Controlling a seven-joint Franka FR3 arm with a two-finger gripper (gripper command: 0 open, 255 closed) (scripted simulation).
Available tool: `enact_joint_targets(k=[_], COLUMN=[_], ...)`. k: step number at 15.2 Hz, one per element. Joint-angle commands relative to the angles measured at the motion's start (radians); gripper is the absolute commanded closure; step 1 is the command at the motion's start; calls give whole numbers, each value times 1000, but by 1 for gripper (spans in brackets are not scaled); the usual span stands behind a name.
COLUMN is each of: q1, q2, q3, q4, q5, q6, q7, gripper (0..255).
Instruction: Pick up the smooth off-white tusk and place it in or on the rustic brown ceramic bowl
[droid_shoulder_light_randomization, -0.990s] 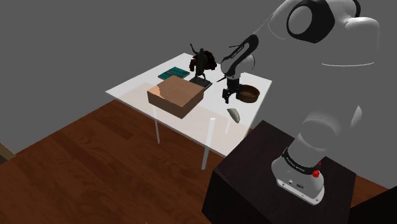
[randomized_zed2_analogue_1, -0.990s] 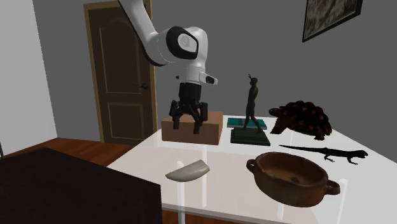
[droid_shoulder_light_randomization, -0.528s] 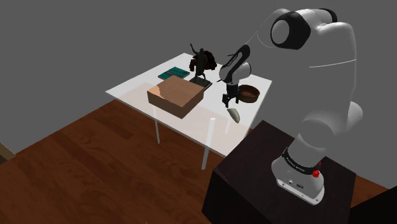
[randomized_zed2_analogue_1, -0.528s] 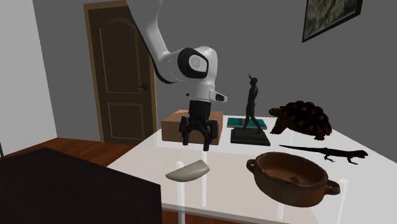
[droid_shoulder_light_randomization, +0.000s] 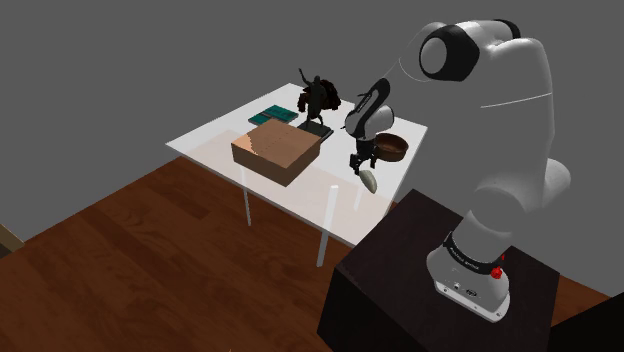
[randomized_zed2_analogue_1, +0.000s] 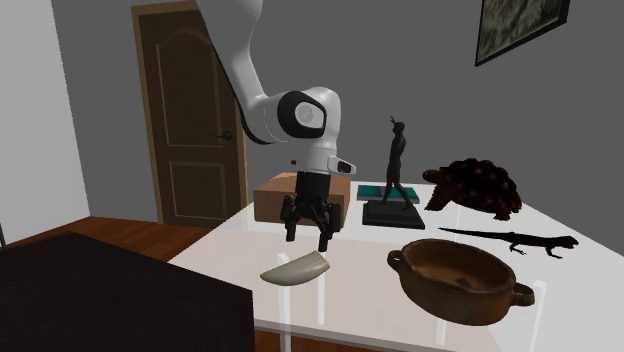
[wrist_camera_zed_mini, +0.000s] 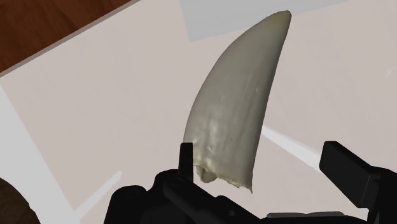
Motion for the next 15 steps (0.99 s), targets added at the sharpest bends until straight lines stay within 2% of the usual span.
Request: enact_joint_targets(k=[1, 4, 5, 14, 15], q1=[0, 0, 0, 0, 0], q2=[0, 0, 0, 0, 0], q3=[0, 0, 0, 0, 0], q4=[-1, -1, -1, -1, -1], q5=[0, 0, 0, 0, 0], q6=[1, 1, 1, 1, 1], q7=[0, 0, 0, 0, 0], gripper=[0, 0, 255, 255, 0])
